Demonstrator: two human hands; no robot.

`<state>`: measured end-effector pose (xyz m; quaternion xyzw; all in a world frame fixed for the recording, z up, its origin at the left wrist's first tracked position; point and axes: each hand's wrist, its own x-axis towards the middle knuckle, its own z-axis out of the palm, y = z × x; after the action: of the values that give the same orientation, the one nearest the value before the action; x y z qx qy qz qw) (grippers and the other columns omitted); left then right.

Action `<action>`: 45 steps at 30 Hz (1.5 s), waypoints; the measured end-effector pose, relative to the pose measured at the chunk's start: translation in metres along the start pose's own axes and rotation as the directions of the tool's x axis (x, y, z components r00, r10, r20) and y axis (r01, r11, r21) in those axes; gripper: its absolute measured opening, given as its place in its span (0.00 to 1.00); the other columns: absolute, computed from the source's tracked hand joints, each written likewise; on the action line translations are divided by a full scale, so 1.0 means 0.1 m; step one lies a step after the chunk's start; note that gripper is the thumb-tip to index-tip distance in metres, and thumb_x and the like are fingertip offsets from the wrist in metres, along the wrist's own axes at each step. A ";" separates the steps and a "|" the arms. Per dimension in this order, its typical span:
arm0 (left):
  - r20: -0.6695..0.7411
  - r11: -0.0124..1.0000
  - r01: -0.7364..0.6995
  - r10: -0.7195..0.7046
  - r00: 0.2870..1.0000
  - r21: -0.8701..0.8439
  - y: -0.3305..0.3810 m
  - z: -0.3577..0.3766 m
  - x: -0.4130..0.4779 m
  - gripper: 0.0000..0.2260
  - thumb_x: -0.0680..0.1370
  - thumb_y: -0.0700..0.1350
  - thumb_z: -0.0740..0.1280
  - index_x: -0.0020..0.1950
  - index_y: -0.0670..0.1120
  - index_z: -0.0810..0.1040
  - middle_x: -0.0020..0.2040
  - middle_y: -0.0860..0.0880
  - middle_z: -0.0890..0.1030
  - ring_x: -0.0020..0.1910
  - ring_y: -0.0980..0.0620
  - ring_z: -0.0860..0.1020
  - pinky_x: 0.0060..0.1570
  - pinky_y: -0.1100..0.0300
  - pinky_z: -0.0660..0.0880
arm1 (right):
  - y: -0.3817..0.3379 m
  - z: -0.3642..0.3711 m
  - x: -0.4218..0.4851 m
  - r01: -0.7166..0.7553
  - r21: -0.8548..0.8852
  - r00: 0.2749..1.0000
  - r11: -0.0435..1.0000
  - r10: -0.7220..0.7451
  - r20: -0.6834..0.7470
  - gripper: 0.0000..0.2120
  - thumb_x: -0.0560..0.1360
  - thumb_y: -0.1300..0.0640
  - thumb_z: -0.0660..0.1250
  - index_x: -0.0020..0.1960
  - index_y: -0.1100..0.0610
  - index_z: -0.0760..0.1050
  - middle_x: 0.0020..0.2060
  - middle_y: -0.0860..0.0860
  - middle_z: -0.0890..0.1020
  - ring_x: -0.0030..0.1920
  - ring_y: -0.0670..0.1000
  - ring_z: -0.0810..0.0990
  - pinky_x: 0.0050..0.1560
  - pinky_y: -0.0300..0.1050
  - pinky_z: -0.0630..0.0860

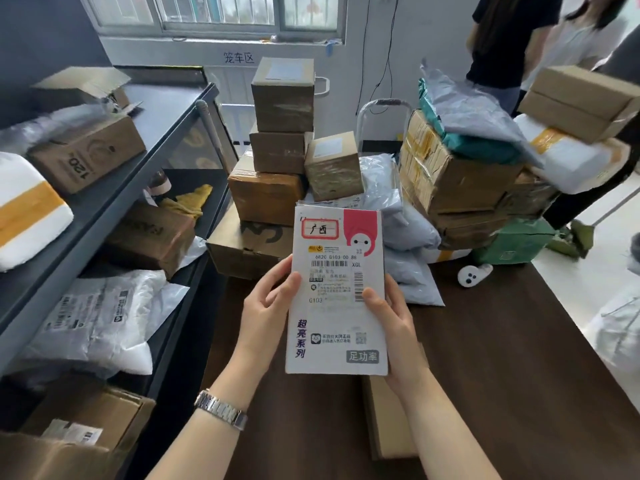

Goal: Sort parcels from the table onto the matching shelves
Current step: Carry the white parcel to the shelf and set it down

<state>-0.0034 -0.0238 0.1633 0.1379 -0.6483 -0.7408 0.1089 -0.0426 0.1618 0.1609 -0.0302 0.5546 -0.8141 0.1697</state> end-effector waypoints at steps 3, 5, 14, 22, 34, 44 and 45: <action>-0.018 0.999 -0.029 0.029 0.999 0.020 0.16 0.00 0.01 0.20 0.74 0.59 0.72 0.65 0.59 0.78 0.52 0.58 0.89 0.49 0.53 0.88 0.39 0.62 0.83 | -0.13 0.11 0.05 0.026 0.002 0.999 1.000 -0.026 0.031 0.25 0.76 0.52 0.68 0.73 0.51 0.72 0.63 0.58 0.84 0.61 0.63 0.85 0.60 0.61 0.82; -0.042 0.998 -0.050 0.051 0.998 0.027 0.27 0.00 0.01 0.23 0.73 0.60 0.73 0.67 0.56 0.78 0.53 0.56 0.89 0.50 0.51 0.88 0.41 0.59 0.84 | -0.20 0.17 0.07 0.037 0.022 0.998 0.999 -0.038 0.041 0.26 0.77 0.52 0.67 0.74 0.53 0.70 0.65 0.59 0.83 0.62 0.64 0.84 0.63 0.63 0.80; -0.114 0.977 -0.201 0.207 0.972 0.067 0.68 0.07 -0.54 0.31 0.71 0.62 0.70 0.75 0.58 0.73 0.59 0.49 0.88 0.54 0.45 0.87 0.48 0.49 0.84 | -0.62 0.21 -0.08 0.122 0.068 0.946 0.990 -0.136 0.294 0.27 0.78 0.51 0.63 0.77 0.53 0.68 0.68 0.58 0.81 0.66 0.62 0.81 0.65 0.65 0.78; -0.450 0.966 -0.240 0.259 0.855 0.100 0.68 0.35 -1.89 0.22 0.73 0.62 0.68 0.66 0.64 0.79 0.58 0.54 0.88 0.55 0.52 0.87 0.48 0.60 0.82 | -0.59 0.21 -0.65 0.116 0.052 0.780 0.992 -0.123 0.614 0.28 0.80 0.49 0.61 0.77 0.58 0.67 0.72 0.64 0.74 0.69 0.64 0.78 0.68 0.69 0.74; -0.903 0.936 -0.267 0.308 0.298 0.231 0.98 0.60 -4.54 0.27 0.77 0.58 0.67 0.75 0.52 0.74 0.62 0.48 0.86 0.59 0.48 0.85 0.60 0.44 0.80 | -0.70 0.89 -2.72 -0.039 0.007 0.241 0.999 0.003 0.970 0.14 0.82 0.51 0.59 0.61 0.41 0.81 0.57 0.51 0.87 0.57 0.56 0.87 0.58 0.58 0.83; -0.909 0.894 -0.167 0.402 -0.112 0.416 1.11 1.15 -7.57 0.21 0.82 0.55 0.65 0.74 0.52 0.75 0.61 0.50 0.87 0.58 0.49 0.86 0.48 0.56 0.84 | -0.48 1.05 -5.57 -0.232 -0.045 -0.122 0.972 0.016 0.992 0.19 0.80 0.47 0.63 0.70 0.47 0.76 0.63 0.53 0.85 0.61 0.58 0.85 0.60 0.63 0.82; -0.905 0.893 -0.157 0.403 -0.139 0.421 1.05 1.26 -7.90 0.22 0.80 0.57 0.65 0.74 0.53 0.75 0.61 0.50 0.87 0.58 0.49 0.86 0.48 0.56 0.84 | -0.42 0.98 -5.91 -0.247 -0.055 -0.153 0.968 0.017 0.988 0.20 0.80 0.47 0.63 0.71 0.48 0.76 0.63 0.54 0.85 0.61 0.59 0.85 0.60 0.62 0.82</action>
<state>0.6924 0.3472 0.3328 0.4956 -0.4357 -0.3038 0.6872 0.5264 0.2710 0.3195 -0.5627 0.1715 -0.5283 0.6123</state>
